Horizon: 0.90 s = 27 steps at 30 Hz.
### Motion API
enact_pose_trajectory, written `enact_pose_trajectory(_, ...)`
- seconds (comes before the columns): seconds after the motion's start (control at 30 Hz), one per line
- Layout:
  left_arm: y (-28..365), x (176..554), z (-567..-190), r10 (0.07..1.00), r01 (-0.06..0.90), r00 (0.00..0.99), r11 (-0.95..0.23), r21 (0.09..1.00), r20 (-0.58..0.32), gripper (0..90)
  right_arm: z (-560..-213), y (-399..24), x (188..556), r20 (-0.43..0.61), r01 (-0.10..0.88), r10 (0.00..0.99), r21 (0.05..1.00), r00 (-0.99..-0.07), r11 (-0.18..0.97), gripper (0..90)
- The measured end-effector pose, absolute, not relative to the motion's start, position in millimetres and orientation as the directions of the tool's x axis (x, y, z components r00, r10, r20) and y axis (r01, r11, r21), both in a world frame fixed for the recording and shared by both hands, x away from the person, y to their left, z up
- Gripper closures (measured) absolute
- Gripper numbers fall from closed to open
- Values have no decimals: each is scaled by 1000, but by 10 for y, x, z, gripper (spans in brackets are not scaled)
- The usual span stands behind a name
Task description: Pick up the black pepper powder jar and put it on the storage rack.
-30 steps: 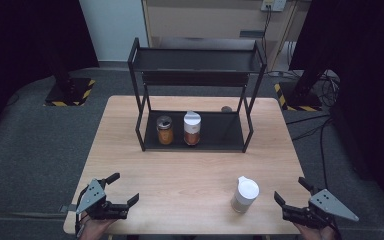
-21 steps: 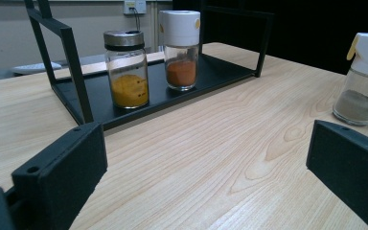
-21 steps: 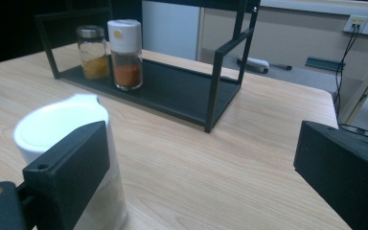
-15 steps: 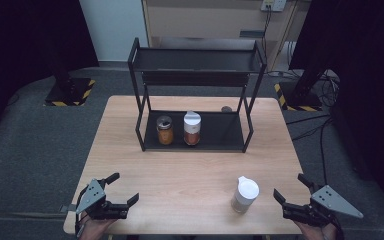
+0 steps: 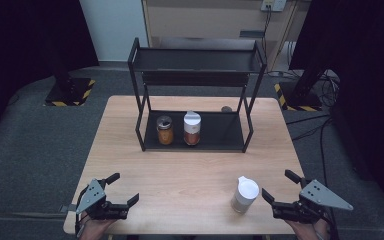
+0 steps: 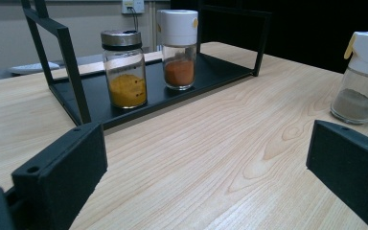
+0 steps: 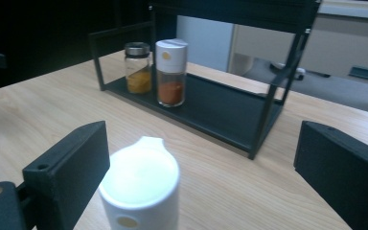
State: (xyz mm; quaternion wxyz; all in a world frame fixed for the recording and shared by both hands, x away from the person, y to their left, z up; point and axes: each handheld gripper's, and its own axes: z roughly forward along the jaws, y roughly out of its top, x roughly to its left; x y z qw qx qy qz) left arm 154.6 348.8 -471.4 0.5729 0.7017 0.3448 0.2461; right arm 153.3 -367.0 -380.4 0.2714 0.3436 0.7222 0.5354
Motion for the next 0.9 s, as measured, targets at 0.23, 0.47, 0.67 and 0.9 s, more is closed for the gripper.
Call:
enact_pose_trajectory(0.23, 3490, 1547, -4713, 766, 202, 641, -106, 974, -50, 0, -3790, -3550, 1624, -30, 210, 757, 953, -653, 219, 55)
enact_pose_trajectory(0.47, 3490, 1546, -4713, 765, 202, 642, -106, 974, -50, 0, -3825, -3452, 1707, -25, 226, 733, 944, -679, 241, 59)
enact_pose_trajectory(0.67, 3490, 1545, -4714, 765, 201, 643, -106, 974, -49, 0, -3895, -3365, 1771, -19, 248, 720, 932, -694, 264, 63)
enact_pose_trajectory(0.9, 3486, 1541, -4712, 766, 198, 642, -110, 974, -44, 0, -3974, -3310, 1827, -10, 267, 711, 923, -703, 277, 69)
